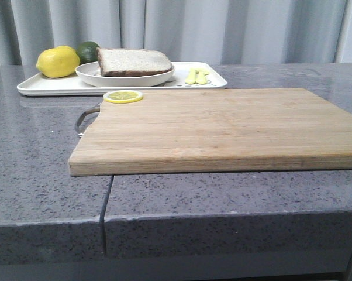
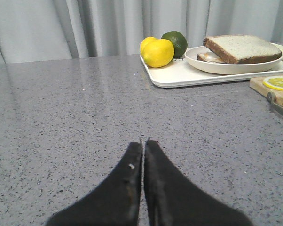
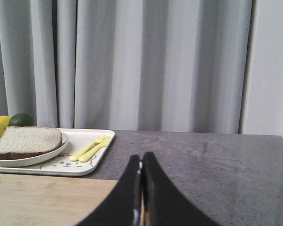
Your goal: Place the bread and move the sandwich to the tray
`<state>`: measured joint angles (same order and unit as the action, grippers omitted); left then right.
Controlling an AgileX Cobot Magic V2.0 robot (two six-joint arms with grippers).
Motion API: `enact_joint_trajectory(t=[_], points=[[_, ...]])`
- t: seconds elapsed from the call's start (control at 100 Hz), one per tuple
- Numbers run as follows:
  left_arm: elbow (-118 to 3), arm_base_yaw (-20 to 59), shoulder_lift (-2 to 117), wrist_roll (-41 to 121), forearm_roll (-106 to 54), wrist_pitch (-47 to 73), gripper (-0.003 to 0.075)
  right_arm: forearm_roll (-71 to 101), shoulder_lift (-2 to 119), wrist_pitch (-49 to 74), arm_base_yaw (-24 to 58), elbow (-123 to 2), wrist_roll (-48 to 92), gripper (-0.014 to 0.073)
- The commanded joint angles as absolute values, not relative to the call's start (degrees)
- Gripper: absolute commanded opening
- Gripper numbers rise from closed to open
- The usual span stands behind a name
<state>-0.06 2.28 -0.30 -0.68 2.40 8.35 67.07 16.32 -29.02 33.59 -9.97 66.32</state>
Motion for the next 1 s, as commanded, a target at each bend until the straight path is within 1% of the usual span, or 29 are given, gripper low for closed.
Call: enact_joint_trajectory(t=[0.0, 0.24, 0.36, 0.47, 0.54, 0.79, 0.89, 0.99], points=[[0.9, 2.8, -2.0, -1.2, 1.9, 3.7, -0.002, 65.1, 16.6, -30.6, 33.2, -11.4, 66.9, -0.007], [0.9, 2.8, -2.0, -1.2, 1.9, 3.7, -0.002, 65.2, 16.6, -30.6, 33.2, -11.4, 66.9, -0.007], [0.9, 2.8, -2.0, -1.2, 1.9, 3.7, -0.002, 66.2, 16.8, -28.5, 33.2, -11.3, 64.9, -0.007], [0.9, 2.8, -2.0, -1.2, 1.9, 3.7, -0.002, 59.5, 16.9, -24.7, 31.6, -11.2, 60.2, -0.007], [0.9, 2.8, -2.0, -1.2, 1.9, 3.7, -0.002, 50.2, 16.9, -21.0, 28.7, -10.9, 54.2, -0.007], [0.9, 2.8, -2.0, -1.2, 1.9, 3.7, -0.002, 17.0, 13.6, -7.5, 16.3, -9.8, 20.2, -0.007], [0.9, 2.8, -2.0, -1.2, 1.9, 3.7, -0.002, 8.2, 10.6, 0.0, 10.7, -9.7, 9.4, -0.007], [0.9, 2.8, -2.0, -1.2, 1.9, 3.7, -0.002, 2.5, 7.1, 3.6, 4.9, -8.6, 1.0, -0.007]])
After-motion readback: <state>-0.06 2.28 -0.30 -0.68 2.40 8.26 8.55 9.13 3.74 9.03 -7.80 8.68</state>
